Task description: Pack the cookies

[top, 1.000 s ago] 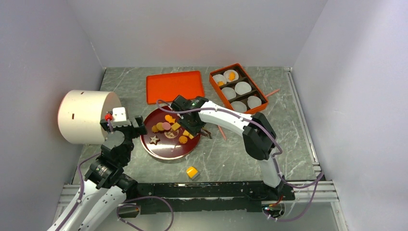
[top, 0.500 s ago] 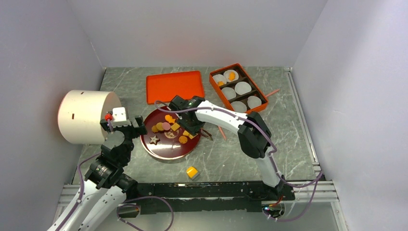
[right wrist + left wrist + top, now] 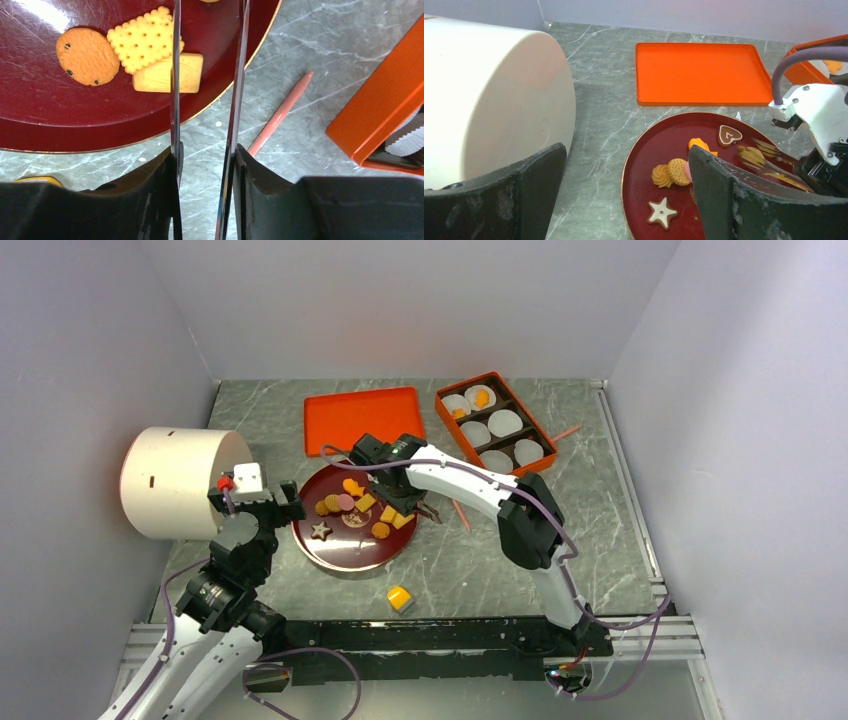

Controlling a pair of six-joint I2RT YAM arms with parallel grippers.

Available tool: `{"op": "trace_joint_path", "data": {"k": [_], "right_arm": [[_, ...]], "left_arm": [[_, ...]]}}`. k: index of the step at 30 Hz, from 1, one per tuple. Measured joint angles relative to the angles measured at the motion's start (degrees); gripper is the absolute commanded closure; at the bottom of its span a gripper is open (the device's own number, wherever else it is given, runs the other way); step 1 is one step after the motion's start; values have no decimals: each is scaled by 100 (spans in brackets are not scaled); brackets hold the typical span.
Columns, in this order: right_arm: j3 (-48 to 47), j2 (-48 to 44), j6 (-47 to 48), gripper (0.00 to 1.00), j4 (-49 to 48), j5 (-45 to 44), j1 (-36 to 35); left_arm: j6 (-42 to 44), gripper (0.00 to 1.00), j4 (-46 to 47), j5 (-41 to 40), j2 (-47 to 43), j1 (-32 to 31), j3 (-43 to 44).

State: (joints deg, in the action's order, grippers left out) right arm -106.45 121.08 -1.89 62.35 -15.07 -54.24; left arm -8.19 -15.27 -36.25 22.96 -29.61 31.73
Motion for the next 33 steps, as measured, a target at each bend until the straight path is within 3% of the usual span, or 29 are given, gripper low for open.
{"op": "trace_joint_path", "data": {"k": [11,22,33], "right_arm": [[-195,-372,44,59,168,-358,306],[-68,-1231,177,59,-142,-442,1932],[306,-1244,192,59,-494,-345,3171]], "left_arm": [[0,4,0,2,-28,0,-2],[0,3,4,2,-63,0,-2],[0,4,28,2,-59,0,-44]]}}
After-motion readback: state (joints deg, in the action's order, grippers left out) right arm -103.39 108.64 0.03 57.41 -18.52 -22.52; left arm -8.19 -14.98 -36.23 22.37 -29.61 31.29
